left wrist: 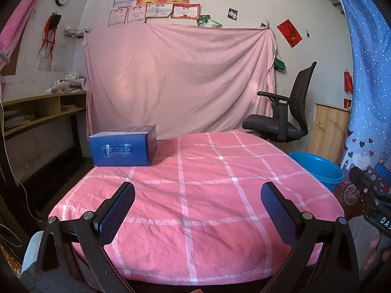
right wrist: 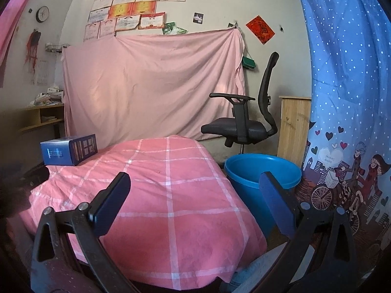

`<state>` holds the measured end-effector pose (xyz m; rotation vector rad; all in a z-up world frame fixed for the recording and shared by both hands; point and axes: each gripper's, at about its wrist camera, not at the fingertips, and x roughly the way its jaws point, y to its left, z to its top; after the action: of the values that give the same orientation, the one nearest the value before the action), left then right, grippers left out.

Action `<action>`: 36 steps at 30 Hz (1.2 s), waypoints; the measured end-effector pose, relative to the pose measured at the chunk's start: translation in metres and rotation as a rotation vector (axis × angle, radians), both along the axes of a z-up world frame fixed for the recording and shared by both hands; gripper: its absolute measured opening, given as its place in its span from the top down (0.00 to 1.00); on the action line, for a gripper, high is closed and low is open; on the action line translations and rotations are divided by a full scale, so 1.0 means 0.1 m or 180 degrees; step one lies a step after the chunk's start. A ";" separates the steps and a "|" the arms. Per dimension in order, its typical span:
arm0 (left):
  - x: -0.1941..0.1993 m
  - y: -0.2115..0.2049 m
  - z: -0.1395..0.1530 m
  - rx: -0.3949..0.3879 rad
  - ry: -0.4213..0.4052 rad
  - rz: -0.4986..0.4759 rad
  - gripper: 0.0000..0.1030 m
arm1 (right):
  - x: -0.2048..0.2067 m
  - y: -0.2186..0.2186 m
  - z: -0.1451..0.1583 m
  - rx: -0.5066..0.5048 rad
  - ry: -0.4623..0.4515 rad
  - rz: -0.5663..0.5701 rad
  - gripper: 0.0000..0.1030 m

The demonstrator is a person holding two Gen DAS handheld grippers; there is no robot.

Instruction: Collect trash

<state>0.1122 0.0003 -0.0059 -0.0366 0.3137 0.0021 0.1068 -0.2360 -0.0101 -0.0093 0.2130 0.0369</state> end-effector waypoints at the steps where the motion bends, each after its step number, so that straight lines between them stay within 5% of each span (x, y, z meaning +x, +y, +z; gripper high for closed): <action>1: 0.00 0.01 0.00 -0.0003 -0.0006 0.0007 0.02 | 0.00 -0.01 0.00 -0.0001 0.0005 -0.0005 0.00; 36: -0.01 0.08 -0.05 -0.0065 0.0006 0.0079 0.02 | 0.00 0.02 -0.01 -0.0049 0.0018 0.0000 0.00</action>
<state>0.1107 0.0086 -0.0106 -0.0608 0.3151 0.0236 0.1068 -0.2341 -0.0110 -0.0244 0.2190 0.0355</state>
